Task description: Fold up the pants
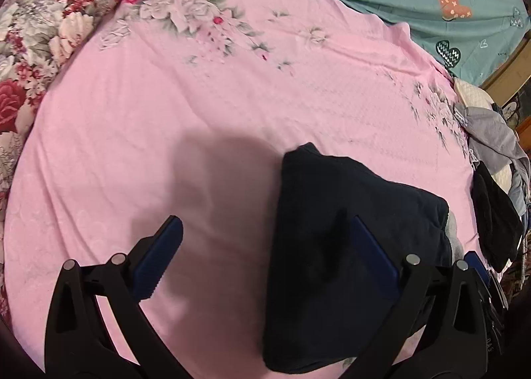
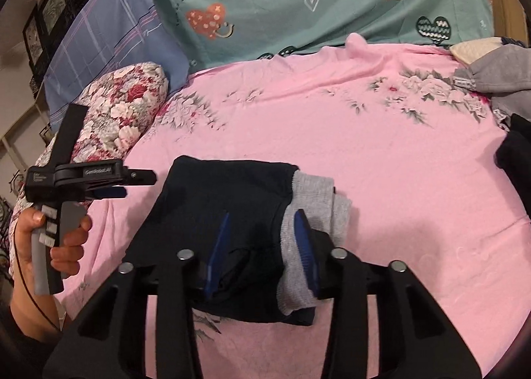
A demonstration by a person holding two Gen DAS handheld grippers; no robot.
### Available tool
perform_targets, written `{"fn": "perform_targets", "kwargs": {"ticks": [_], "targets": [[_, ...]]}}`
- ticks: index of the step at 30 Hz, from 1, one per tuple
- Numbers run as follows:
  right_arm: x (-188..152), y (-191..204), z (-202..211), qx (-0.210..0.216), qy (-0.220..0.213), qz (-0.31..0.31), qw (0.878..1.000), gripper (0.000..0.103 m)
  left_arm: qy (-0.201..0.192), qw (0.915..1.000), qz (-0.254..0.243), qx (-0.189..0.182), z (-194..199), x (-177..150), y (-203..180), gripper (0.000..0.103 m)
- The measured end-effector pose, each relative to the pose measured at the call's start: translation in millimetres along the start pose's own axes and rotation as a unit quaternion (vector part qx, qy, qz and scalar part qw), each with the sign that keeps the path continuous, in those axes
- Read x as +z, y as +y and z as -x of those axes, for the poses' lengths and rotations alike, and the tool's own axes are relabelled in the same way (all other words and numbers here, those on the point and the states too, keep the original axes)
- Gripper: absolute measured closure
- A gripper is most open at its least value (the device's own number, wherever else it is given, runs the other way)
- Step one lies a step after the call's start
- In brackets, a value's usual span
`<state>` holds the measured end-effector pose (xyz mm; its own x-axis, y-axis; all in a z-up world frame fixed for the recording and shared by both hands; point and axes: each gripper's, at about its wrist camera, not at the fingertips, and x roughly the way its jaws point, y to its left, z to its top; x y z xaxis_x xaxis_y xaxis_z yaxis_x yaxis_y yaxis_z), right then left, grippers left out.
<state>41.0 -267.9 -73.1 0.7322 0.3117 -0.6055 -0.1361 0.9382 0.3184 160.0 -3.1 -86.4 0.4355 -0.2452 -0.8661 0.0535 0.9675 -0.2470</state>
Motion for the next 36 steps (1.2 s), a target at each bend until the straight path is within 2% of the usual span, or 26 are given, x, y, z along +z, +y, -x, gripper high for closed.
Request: {"fn": "perform_targets", "kwargs": {"ticks": [2,8,11,13,15,17,21,23,25,28,31,33,36], "targets": [[2,0,-2,0.010,0.002,0.004,1.000,0.069,-0.001,1.0000,0.000,0.003,-6,5,-3,0.002],[23,-16,-24,0.021,0.009,-0.020,1.000,0.070,0.006,0.9997,0.016,0.018,-24,22,-5,0.002],[37,-26,-46,0.023,0.037,-0.024,0.999,0.070,0.007,0.9995,0.007,0.031,-35,22,-7,0.002],[39,-30,-66,-0.021,0.066,-0.015,0.997,0.073,0.009,0.9994,0.010,0.031,-45,21,-4,0.002],[35,-33,-77,-0.074,0.066,0.007,0.995,0.069,0.009,0.9996,0.016,0.021,-52,20,0,0.002],[29,-37,-83,-0.072,0.066,-0.002,0.995,0.068,0.008,0.9997,0.012,0.018,-54,21,0,0.002],[29,-41,-78,-0.065,0.066,-0.008,0.996,0.065,0.016,0.9995,0.016,0.021,-47,21,0,0.002],[29,-45,-75,-0.057,0.069,-0.026,0.996,0.050,0.020,0.9994,0.021,0.019,-36,16,2,0.002],[27,-50,-67,-0.044,0.066,-0.051,0.996,0.045,0.026,0.9994,0.021,0.010,-26,8,4,0.002],[21,-53,-42,-0.044,0.039,-0.063,0.996,0.045,0.021,0.9996,0.017,-0.012,-11,-9,4,0.002],[10,-51,-17,-0.052,0.008,-0.061,0.997,0.045,0.024,0.9996,-0.005,0.010,-9,-29,1,0.002],[1,-46,-18,-0.058,0.036,-0.038,0.997,0.045,0.039,0.9990,-0.010,0.022,-18,-42,4,0.002],[-13,-47,-25,-0.055,0.074,-0.032,0.995,0.044,0.038,0.9992,-0.004,0.011,-18,-47,10,0.002]]}}
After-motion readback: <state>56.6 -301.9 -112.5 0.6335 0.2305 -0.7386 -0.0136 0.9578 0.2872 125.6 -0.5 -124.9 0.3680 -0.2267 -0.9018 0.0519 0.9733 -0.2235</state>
